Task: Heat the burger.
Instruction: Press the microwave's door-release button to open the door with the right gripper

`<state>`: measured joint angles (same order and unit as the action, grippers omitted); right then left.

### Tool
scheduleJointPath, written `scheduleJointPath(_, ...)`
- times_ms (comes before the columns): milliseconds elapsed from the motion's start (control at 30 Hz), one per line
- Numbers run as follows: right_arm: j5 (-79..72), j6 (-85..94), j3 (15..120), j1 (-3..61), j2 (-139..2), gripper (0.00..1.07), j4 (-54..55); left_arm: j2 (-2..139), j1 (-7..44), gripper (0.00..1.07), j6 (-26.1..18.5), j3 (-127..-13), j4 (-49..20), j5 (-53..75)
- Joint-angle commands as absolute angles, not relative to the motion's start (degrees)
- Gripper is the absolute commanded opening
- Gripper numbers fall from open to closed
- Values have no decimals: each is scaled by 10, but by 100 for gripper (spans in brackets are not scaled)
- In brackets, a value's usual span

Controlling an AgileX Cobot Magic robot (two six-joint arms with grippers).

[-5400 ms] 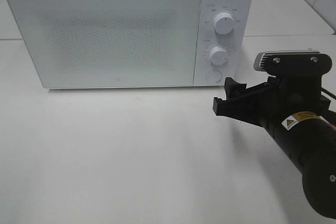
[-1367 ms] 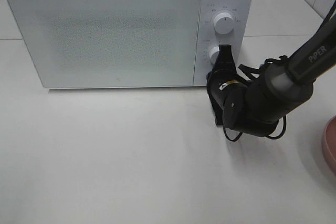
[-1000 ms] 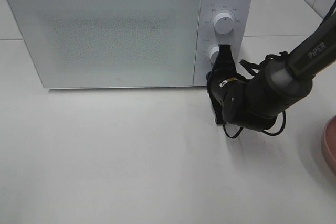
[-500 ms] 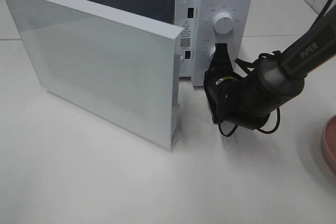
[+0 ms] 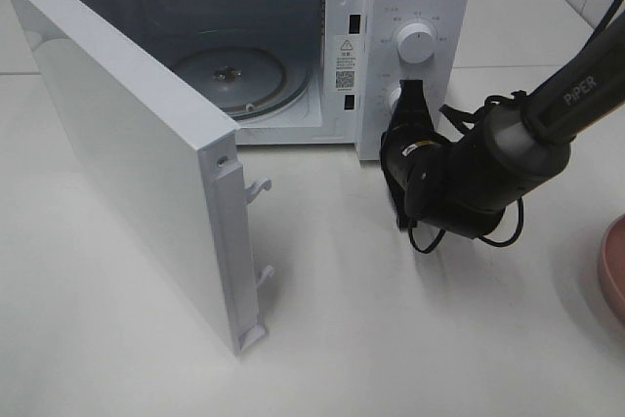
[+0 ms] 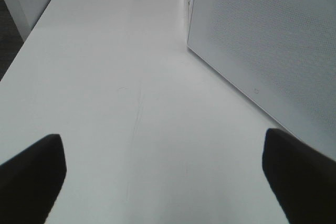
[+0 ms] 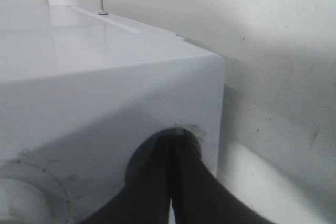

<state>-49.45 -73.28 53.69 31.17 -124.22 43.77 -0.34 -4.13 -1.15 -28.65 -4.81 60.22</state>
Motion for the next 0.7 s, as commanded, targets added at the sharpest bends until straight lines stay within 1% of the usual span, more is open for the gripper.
scheduleJointPath(33, -588, -741, 549, 290, -1220, 0, 379, -15, -38, 93, -13, -285, -53, 594)
scheduleJointPath(267, -559, -757, 515, 290, -1200, 0, 359, -15, -38, 93, -13, -285, -53, 594)
scheduleJointPath(400, -505, -778, 496, 290, -1180, 0, 335, -15, -38, 93, -13, -285, -53, 594)
scheduleJointPath(633, -451, -779, 481, 290, -1164, 0, 334, -15, -38, 93, -13, -285, -53, 594)
scheduleJointPath(700, -410, -775, 481, 290, -1157, 0, 327, -15, -38, 93, -13, -285, -53, 594)
